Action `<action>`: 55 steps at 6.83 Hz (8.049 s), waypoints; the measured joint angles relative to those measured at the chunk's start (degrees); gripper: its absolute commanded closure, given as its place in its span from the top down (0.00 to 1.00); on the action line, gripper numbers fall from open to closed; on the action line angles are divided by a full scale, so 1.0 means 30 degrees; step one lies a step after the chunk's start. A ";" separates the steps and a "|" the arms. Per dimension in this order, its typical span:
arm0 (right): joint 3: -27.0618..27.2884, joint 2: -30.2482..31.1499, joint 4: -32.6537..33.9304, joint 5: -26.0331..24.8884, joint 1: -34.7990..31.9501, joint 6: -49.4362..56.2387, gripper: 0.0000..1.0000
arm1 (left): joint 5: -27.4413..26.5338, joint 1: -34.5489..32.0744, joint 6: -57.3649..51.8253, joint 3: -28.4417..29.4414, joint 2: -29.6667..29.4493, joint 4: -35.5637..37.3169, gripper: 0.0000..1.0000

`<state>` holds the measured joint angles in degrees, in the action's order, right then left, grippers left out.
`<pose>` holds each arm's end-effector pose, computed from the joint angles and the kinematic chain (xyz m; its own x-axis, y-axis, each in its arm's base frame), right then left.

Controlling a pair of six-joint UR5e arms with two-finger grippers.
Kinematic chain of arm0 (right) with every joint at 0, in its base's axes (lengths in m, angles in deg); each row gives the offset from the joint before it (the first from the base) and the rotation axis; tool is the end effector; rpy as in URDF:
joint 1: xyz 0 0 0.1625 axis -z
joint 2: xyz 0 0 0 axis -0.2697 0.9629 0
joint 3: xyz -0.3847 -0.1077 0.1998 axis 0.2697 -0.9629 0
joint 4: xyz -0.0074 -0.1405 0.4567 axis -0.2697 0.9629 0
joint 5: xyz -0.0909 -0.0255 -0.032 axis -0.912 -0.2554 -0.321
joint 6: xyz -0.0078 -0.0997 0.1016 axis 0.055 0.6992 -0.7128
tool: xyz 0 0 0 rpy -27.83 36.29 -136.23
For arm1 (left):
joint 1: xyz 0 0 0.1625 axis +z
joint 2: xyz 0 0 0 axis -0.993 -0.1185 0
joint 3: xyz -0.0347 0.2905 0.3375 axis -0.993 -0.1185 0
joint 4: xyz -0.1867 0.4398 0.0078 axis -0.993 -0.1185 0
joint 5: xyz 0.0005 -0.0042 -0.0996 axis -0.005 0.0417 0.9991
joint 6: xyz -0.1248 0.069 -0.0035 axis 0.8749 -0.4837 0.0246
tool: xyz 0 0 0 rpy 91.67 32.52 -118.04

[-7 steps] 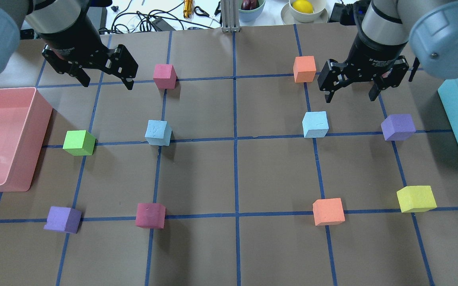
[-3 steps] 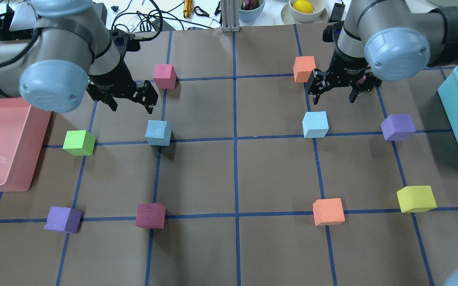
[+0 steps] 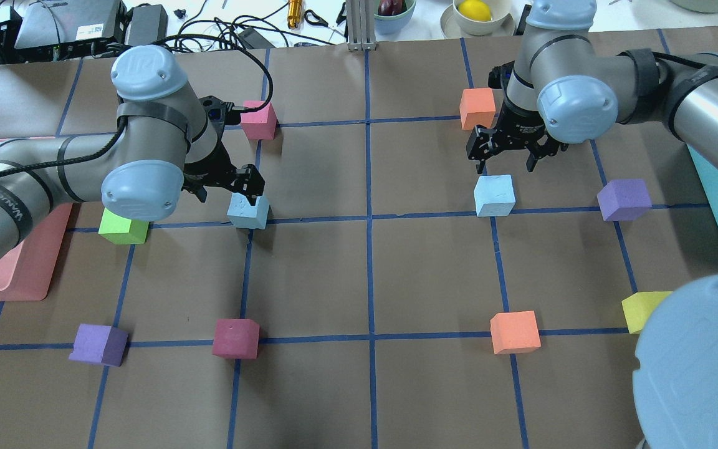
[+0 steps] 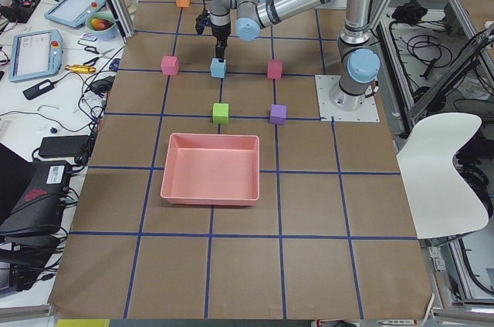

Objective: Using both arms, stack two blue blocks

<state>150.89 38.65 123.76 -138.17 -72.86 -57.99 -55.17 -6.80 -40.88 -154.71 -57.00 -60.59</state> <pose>0.1173 -0.6772 0.1996 -0.9999 -0.0018 -0.0149 -0.0036 0.9921 0.1251 -0.1309 -0.6099 0.2015 -0.9937 0.1113 -0.0165 0.1113 0.9938 -0.0001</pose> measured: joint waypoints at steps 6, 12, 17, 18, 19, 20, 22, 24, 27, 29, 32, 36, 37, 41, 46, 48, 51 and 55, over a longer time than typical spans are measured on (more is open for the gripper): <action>0.1551 -0.0803 0.1763 0.0284 -0.0030 0.0040 0.00 | 0.0003 -0.0146 0.0329 -0.0227 -0.2001 0.1838 1.00; -0.5623 -0.3026 0.0298 0.1549 -0.2702 -0.5001 0.00 | 0.0011 -0.0141 0.0896 -0.0266 -0.2456 0.2510 0.97; -0.9422 -0.6734 0.0333 0.1629 -0.5193 -0.7944 0.00 | 0.0136 -0.0141 0.0869 -0.0263 -0.2480 0.2525 0.06; -0.9475 -0.6966 0.0496 0.1629 -0.5371 -0.7952 0.02 | 0.0161 -0.0142 0.0754 -0.0240 -0.2476 0.2544 0.00; -0.9518 -0.7094 0.0734 0.1644 -0.5484 -0.7889 0.11 | 0.0181 -0.0131 0.0697 -0.0205 -0.2461 0.2556 0.00; -0.9524 -0.7171 0.0852 0.1668 -0.5553 -0.7772 0.45 | 0.0190 -0.0121 0.0694 -0.0158 -0.2437 0.2553 0.00; -0.9501 -0.7436 0.0930 0.1685 -0.5614 -0.7683 1.00 | 0.0175 -0.0124 0.0731 0.0255 -0.2416 0.2366 0.00; -0.9506 -0.7571 0.1211 0.1706 -0.5625 -0.7675 1.00 | 0.0125 -0.0213 0.0893 0.1319 -0.2391 0.1518 0.00; -0.9713 -0.6778 0.0972 0.1615 -0.5458 -0.7650 1.00 | 0.0642 -0.0501 0.1605 0.4199 -0.2535 -0.1365 0.00; -0.9637 -0.4847 -0.1097 0.1402 -0.4471 -0.6968 1.00 | 0.1521 -0.0932 0.2843 0.6574 -0.3062 -0.3377 0.00; -0.8296 -0.1189 -0.5439 0.1352 -0.1912 -0.4430 1.00 | 0.1226 -0.2677 0.5047 0.9621 -0.4770 -0.4025 0.00; -0.1518 0.6016 -0.6104 0.0075 -0.0927 -0.3877 1.00 | 0.1142 -0.5025 0.8103 1.4763 -0.8567 -0.4456 0.00; -0.0989 0.6806 -0.6040 0.0009 -0.0916 -0.3931 1.00 | 0.1173 -0.5372 0.8581 1.5408 -0.9227 -0.4551 0.00; -0.0713 0.7681 -0.6217 0.0042 -0.0808 -0.2789 1.00 | 0.1072 -0.5985 0.9011 1.5775 -0.9763 -0.5026 0.00; -0.0626 0.8160 -0.6279 -0.0076 -0.0723 -0.2347 1.00 | 0.1113 -0.6026 0.9003 1.5627 -1.0126 -0.5023 1.00; -0.0624 0.8427 -0.7249 -0.0097 -0.0712 -0.2528 1.00 | 0.1125 -0.6023 0.9060 1.5594 -1.0119 -0.4953 1.00; -0.0624 0.8667 -0.7887 -0.0100 -0.0488 -0.2646 1.00 | 0.1221 -0.5784 0.8970 1.5703 -0.9310 -0.5398 1.00; -0.0624 0.8744 -0.7941 -0.0115 -0.0331 -0.2949 1.00 | 0.0767 -0.2868 0.4713 1.4647 -0.4909 -1.1629 1.00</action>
<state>149.02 64.88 99.94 -138.51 -73.85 -66.84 -52.87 -15.41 -26.74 -110.77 -71.72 -95.48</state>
